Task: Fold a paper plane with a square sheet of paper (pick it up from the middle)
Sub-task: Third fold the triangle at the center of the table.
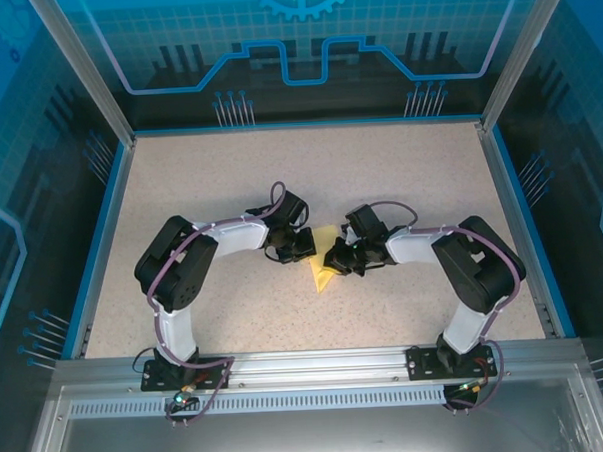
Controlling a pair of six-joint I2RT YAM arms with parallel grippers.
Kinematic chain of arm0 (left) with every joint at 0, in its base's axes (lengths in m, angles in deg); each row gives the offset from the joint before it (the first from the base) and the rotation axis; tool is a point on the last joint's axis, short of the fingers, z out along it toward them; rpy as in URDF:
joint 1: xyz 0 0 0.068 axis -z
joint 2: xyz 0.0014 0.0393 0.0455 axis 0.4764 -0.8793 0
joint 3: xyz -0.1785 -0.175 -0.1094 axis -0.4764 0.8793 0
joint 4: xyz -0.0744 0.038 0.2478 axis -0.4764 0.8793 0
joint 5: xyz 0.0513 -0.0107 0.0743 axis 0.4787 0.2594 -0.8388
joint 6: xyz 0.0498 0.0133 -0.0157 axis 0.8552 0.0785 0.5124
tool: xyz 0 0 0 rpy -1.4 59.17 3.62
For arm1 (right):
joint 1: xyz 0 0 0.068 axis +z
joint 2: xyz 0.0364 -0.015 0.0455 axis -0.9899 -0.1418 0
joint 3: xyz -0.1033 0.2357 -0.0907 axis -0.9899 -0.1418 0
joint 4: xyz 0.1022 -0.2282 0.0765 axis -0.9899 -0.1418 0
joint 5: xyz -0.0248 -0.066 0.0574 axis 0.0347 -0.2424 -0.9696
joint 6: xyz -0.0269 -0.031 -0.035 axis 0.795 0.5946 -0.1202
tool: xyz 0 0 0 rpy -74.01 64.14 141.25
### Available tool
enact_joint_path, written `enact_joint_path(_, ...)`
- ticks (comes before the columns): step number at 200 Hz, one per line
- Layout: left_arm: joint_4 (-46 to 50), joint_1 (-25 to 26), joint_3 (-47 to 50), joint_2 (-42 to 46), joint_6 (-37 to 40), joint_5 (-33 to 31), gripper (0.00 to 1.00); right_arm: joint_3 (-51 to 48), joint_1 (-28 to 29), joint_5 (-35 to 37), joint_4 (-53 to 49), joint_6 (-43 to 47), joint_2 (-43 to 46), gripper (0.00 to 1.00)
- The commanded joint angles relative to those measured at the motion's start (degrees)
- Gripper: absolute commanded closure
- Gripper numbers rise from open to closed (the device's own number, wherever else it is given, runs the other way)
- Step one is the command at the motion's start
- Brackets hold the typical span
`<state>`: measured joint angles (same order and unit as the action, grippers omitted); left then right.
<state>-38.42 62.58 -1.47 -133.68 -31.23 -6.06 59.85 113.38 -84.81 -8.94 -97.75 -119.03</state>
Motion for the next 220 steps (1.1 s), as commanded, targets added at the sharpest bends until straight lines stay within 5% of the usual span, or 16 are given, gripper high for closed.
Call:
enact_joint_path(1, 2.64, 0.00, -1.00, -1.53, 1.38, -1.05, 0.92, 1.66, 0.83, 0.13, 0.55, 1.29, -1.34, 0.93)
enact_joint_path(220, 2.53, 0.00, -0.45, -1.89, 1.46, -0.79, 0.94, 3.21, 1.16, -1.95, 1.18, 5.40, -3.69, 0.93)
